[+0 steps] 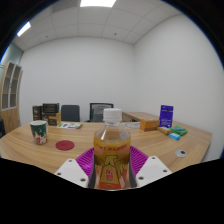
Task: Pour water
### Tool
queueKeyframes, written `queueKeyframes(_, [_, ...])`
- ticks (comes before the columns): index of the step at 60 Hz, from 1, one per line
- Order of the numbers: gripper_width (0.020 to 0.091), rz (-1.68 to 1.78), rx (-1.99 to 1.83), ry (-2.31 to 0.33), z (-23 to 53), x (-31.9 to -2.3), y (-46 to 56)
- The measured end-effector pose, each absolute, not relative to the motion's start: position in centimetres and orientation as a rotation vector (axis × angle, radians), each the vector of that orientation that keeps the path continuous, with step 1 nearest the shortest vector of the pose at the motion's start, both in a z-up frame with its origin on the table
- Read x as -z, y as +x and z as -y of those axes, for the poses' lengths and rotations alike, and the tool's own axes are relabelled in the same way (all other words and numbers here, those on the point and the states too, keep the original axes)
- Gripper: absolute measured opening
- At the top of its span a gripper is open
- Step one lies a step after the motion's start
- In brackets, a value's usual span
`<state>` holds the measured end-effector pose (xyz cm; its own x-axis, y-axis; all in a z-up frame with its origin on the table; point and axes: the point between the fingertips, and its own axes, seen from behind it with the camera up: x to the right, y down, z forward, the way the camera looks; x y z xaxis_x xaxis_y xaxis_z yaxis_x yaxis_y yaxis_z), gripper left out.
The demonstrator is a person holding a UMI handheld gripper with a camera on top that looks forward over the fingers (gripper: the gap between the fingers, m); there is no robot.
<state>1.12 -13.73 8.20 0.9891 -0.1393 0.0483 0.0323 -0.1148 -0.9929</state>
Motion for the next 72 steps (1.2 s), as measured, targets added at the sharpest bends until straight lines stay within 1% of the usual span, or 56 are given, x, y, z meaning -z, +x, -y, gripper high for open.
queueKeyframes(4, [0.0477,-0.027,0.170,-1.688,13.2,-8.4,0.5])
queueKeyframes(9, [0.0476,0.074,0.255,-1.680,11.8,-10.2,-0.6])
queueKeyframes(18, [0.0477,0.388,0.534,-1.603,7.0,-16.0,-4.6])
queueKeyframes(26, [0.0476,0.747,0.882,-1.441,2.2,-19.2,-10.5])
queueKeyframes(33, [0.0475,1.067,1.170,-1.257,-0.9,-19.1,-15.6])
queueKeyframes(39, [0.0473,1.294,1.382,-1.088,-2.7,-18.0,-18.5])
queueKeyframes(44, [0.0476,1.428,1.514,-0.955,-3.4,-17.7,-19.9])
queueKeyframes(49, [0.0474,1.486,1.608,-0.882,-3.6,-17.4,-20.4])
queueKeyframes(52, [0.0473,1.508,1.623,-0.863,-3.2,-17.5,-20.6])
queueKeyframes(55, [0.0474,1.510,1.625,-0.870,-4.1,-17.0,-20.7])
queueKeyframes(66, [0.0474,1.487,1.601,-0.882,-4.0,-18.1,-21.0])
queueKeyframes(69, [0.0476,1.409,1.531,-0.933,-4.0,-18.5,-21.0])
queueKeyframes(72, [0.0475,1.291,1.401,-1.051,-4.2,-19.0,-20.6])
